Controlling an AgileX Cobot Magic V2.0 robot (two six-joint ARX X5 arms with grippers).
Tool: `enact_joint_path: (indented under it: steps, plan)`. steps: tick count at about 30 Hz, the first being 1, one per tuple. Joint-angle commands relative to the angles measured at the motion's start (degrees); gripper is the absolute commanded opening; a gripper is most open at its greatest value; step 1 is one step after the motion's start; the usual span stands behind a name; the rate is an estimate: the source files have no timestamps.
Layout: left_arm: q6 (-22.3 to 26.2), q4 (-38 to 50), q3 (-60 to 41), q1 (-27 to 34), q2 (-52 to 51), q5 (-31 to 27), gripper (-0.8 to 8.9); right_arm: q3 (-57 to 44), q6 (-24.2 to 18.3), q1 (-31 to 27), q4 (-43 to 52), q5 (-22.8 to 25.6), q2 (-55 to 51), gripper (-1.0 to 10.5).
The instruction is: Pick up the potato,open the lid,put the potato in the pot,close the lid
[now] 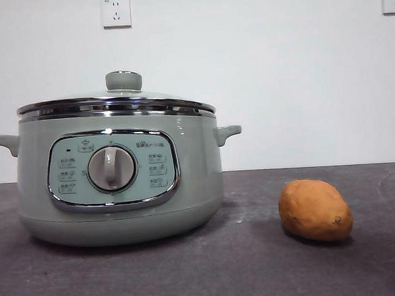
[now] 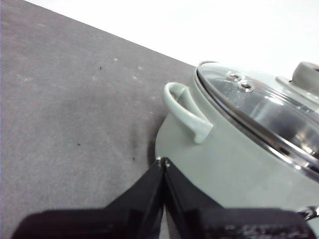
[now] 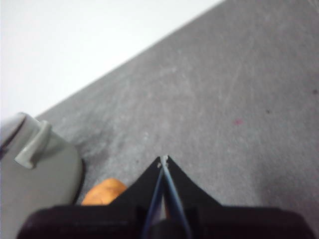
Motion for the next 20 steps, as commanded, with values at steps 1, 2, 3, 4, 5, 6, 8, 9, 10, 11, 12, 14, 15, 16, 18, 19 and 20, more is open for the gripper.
enact_joint_path:
  steps: [1, 2, 3, 4, 5, 6, 8, 9, 10, 11, 12, 14, 15, 16, 18, 19, 20]
  plan:
    - [-0.07, -0.17, 2.71, 0.17, 0.04, 1.25, -0.06, 3.10, -1.29, 0.04, -1.03, -0.09, 2.32, -0.1]
    - [-0.07, -0.59, 3.58, 0.17, 0.35, 1.53, -0.06, 4.20, -2.03, 0.04, -1.79, -0.09, 3.41, -0.1]
    - [-0.04, -1.51, 4.85, 0.17, 0.87, 1.68, -0.06, 5.73, -3.15, 0.04, -2.69, -0.13, 5.07, -0.1]
    - [0.20, -2.34, 5.90, 0.17, 1.44, 2.01, -0.06, 6.95, -4.07, 0.04, -3.45, -0.22, 6.43, -0.1]
    - [1.18, -3.15, 7.15, 0.17, 2.34, 2.73, -0.06, 8.50, -5.11, 0.04, -4.44, -0.31, 8.09, -0.1]
    - [2.21, -3.78, 8.26, 0.17, 3.26, 3.19, -0.06, 9.86, -6.23, 0.04, -5.07, -0.39, 9.57, -0.1]
    - [4.68, -5.62, 11.08, 0.17, 5.88, 4.46, -0.06, 12.90, -9.29, 0.04, -5.62, -1.90, 13.22, -0.1]
    - [5.62, -6.36, 12.35, 0.17, 7.23, 4.79, -0.06, 14.16, -10.45, 0.04, -5.62, -2.86, 14.80, -0.1]
    - [6.47, -7.15, 13.79, 0.17, 8.94, 5.27, -0.06, 15.65, -10.71, 0.04, -5.57, -3.61, 16.61, -0.1]
    - [7.32, -7.87, 15.28, 0.17, 10.80, 5.95, -0.07, 17.20, -11.19, 0.04, -5.60, -4.31, 18.45, -0.1]
    - [7.63, -8.35, 16.55, 0.15, 12.52, 6.40, -0.07, 18.56, -11.82, 0.04, -5.62, -4.74, 20.09, -0.1]
    - [8.59, -9.57, 19.63, 0.15, 16.81, 8.41, -0.06, 21.70, -12.35, 0.04, -5.66, -6.19, 23.82, -0.1]
    - [9.25, -10.19, 21.27, 0.15, 19.06, 9.42, -0.06, 23.21, -12.66, 0.04, -5.70, -7.04, 25.64, -0.1]
    - [9.99, -10.93, 22.95, 0.17, 21.35, 10.49, -0.06, 24.70, -12.96, 0.04, -6.01, -8.11, 27.43, -0.1]
    - [11.45, -12.26, 25.94, 0.15, 25.24, 12.46, -0.06, 27.39, -13.33, 0.04, -7.30, -9.92, 30.47, -0.1]
    - [12.28, -13.00, 27.63, 0.15, 27.47, 13.86, -0.05, 28.94, -14.14, 0.04, -8.33, -11.13, 32.30, 0.0]
    - [13.03, -13.64, 29.24, 0.15, 29.59, 15.30, -0.05, 30.47, -15.12, 0.04, -9.51, -12.74, 34.10, 0.0]
